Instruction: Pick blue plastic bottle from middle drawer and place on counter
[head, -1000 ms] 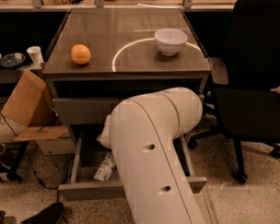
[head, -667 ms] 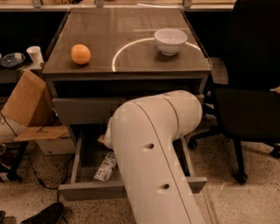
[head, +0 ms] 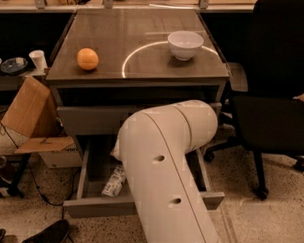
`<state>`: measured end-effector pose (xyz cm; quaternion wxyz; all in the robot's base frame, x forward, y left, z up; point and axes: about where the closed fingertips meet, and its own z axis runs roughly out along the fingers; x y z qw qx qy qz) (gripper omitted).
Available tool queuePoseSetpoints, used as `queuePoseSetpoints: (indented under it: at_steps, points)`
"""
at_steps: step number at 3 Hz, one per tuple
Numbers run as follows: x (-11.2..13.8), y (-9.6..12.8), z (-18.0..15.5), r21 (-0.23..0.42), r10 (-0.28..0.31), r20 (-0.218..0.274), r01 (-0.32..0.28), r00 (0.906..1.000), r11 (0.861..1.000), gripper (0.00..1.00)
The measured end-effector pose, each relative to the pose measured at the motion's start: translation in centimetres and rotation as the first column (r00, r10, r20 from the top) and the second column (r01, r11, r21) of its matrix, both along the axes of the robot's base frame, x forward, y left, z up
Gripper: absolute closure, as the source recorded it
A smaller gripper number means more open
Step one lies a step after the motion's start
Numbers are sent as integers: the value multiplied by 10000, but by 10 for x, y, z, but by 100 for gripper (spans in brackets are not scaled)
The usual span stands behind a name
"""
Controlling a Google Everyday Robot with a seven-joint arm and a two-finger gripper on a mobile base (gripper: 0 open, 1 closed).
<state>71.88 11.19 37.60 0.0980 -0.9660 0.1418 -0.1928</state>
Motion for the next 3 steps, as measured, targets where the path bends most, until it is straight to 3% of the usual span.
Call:
queuePoseSetpoints:
  at_steps: [1,2,3]
  points:
    - [-3,-1,-2,-138,173,-65,-174,9998,9998,50]
    - [-7,-5,-9,-373,248,-363,-262,9990,9990,46]
    - [-8,-7,-13,-487,223,-574,-251,9981,9985,22]
